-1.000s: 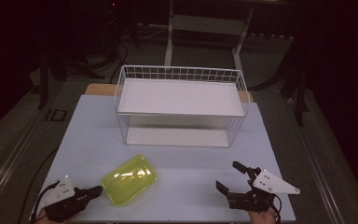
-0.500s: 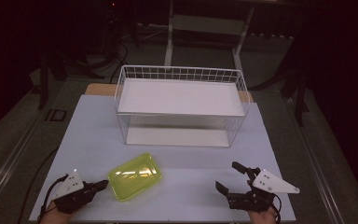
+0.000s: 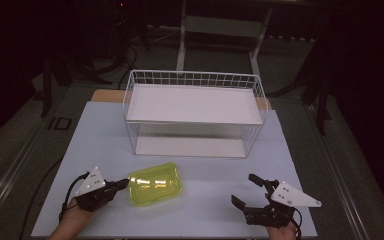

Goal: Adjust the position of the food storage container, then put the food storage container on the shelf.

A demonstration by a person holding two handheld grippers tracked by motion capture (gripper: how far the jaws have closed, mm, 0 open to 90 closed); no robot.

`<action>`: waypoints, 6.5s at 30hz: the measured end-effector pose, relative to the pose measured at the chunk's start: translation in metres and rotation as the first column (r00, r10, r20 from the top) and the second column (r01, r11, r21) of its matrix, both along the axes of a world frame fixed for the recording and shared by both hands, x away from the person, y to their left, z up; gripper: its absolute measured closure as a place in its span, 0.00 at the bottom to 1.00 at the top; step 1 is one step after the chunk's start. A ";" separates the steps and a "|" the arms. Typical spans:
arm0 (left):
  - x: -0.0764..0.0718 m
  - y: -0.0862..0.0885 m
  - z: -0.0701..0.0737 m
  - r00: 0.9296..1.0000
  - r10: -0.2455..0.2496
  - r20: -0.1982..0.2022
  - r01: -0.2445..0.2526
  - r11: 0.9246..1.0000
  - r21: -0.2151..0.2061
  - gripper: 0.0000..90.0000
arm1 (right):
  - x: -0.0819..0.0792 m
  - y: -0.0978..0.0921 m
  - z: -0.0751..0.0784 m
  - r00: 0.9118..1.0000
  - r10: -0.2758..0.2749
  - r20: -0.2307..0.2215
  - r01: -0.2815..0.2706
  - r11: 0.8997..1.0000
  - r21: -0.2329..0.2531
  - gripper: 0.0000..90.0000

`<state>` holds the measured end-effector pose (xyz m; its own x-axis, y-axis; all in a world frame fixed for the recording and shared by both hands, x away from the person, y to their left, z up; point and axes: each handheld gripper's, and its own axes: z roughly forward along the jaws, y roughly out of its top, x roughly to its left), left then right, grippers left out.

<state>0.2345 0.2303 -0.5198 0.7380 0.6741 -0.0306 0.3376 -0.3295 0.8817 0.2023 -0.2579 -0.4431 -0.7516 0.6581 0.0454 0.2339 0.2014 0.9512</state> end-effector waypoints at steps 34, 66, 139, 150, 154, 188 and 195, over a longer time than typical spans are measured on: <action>0.013 -0.024 -0.007 1.000 -0.030 -0.010 0.030 0.999 -0.023 1.00 | 0.001 -0.001 -0.001 1.000 0.005 -0.011 -0.005 1.000 -0.001 0.15; 0.043 -0.098 -0.013 0.991 -0.132 -0.012 0.132 0.990 -0.042 1.00 | 0.007 -0.004 -0.006 0.999 0.005 -0.033 -0.006 1.000 -0.007 0.15; 0.055 -0.114 0.025 0.944 -0.084 -0.318 0.008 0.972 -0.234 0.02 | 0.088 0.044 -0.032 0.859 -0.124 -0.497 0.102 0.992 -0.072 0.15; 0.059 -0.119 0.014 0.876 -0.026 -0.481 -0.079 0.977 -0.197 0.14 | 0.098 0.036 -0.046 0.722 -0.137 -0.678 0.173 0.985 -0.015 0.43; 0.060 -0.121 0.010 0.863 0.036 -0.503 -0.121 0.983 -0.137 0.22 | 0.098 0.035 -0.051 0.691 -0.137 -0.710 0.186 0.982 -0.008 0.52; 0.052 -0.124 0.016 0.791 0.054 -0.610 -0.182 0.972 -0.151 0.84 | 0.090 0.044 -0.047 0.672 -0.186 -0.717 0.192 0.979 -0.075 0.86; 0.051 -0.122 0.026 0.807 0.079 -0.586 -0.201 0.969 -0.146 0.88 | 0.089 0.047 -0.039 0.684 -0.183 -0.706 0.191 0.979 -0.069 0.87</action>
